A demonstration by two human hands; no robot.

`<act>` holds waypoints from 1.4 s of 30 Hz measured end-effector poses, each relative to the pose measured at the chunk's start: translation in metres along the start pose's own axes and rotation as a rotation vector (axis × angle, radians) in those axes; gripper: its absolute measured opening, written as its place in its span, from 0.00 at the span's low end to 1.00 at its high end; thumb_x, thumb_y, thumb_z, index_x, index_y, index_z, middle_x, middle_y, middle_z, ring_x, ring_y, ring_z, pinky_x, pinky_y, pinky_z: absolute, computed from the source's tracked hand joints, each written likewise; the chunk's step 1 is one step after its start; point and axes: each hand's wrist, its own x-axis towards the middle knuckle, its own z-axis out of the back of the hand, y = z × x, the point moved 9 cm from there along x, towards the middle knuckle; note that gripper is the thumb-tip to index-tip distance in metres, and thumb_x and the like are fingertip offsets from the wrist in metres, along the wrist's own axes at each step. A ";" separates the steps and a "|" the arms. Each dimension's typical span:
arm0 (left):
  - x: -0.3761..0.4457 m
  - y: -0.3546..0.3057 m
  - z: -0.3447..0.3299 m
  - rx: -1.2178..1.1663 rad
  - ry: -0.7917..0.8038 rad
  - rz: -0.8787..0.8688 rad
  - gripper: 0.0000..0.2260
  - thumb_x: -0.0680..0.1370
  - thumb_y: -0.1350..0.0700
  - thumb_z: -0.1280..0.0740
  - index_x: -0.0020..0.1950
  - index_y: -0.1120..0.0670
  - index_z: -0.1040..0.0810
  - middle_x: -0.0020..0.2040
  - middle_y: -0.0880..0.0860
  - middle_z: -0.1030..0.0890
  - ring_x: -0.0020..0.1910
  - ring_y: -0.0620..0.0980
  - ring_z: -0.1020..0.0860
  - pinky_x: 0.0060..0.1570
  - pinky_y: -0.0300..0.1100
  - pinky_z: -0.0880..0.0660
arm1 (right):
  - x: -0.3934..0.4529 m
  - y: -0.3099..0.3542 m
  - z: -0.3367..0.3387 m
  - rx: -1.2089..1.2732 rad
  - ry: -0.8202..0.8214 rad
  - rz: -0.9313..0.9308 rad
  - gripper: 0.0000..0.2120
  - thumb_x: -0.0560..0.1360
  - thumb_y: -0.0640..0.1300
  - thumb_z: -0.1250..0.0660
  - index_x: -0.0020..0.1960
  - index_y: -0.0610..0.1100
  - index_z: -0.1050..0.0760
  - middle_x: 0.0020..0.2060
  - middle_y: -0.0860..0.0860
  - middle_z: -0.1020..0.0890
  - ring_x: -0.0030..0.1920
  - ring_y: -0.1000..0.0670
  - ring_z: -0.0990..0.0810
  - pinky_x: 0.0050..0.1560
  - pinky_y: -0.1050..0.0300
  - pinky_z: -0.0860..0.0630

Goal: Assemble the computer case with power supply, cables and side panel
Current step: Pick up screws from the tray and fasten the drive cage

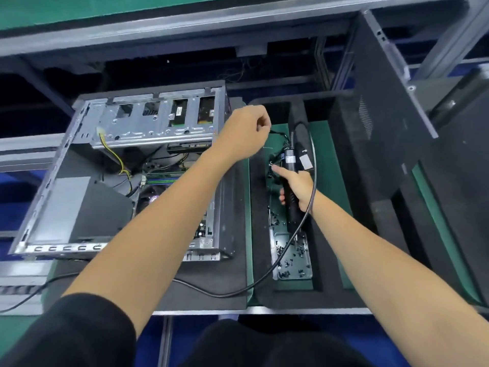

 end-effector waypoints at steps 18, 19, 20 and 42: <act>-0.012 0.018 -0.067 0.154 0.393 0.250 0.06 0.74 0.63 0.39 0.47 0.63 0.24 0.45 0.58 0.21 0.44 0.58 0.21 0.44 0.51 0.21 | 0.010 -0.015 -0.002 -0.421 -0.223 -0.003 0.27 0.74 0.58 0.28 0.55 0.34 0.26 0.49 0.39 0.17 0.28 0.46 0.20 0.22 0.63 0.31; -0.016 0.017 -0.069 0.148 0.398 0.255 0.06 0.74 0.63 0.39 0.47 0.62 0.24 0.45 0.58 0.21 0.44 0.58 0.21 0.43 0.51 0.22 | 0.012 -0.016 -0.002 -0.442 -0.225 -0.007 0.28 0.74 0.59 0.28 0.56 0.33 0.25 0.50 0.38 0.18 0.31 0.46 0.20 0.25 0.61 0.30; -0.019 0.017 -0.070 0.141 0.401 0.261 0.05 0.74 0.63 0.39 0.47 0.61 0.24 0.45 0.58 0.21 0.44 0.58 0.21 0.42 0.50 0.23 | 0.014 -0.018 -0.002 -0.458 -0.232 -0.015 0.29 0.74 0.59 0.29 0.56 0.33 0.25 0.51 0.38 0.18 0.35 0.45 0.20 0.29 0.58 0.30; -0.033 0.018 -0.066 0.146 0.368 0.260 0.11 0.73 0.63 0.37 0.36 0.54 0.36 0.36 0.52 0.30 0.32 0.50 0.30 0.30 0.42 0.34 | 0.031 -0.037 -0.003 -0.600 -0.277 -0.092 0.20 0.78 0.49 0.32 0.59 0.32 0.23 0.57 0.34 0.20 0.57 0.36 0.21 0.49 0.52 0.28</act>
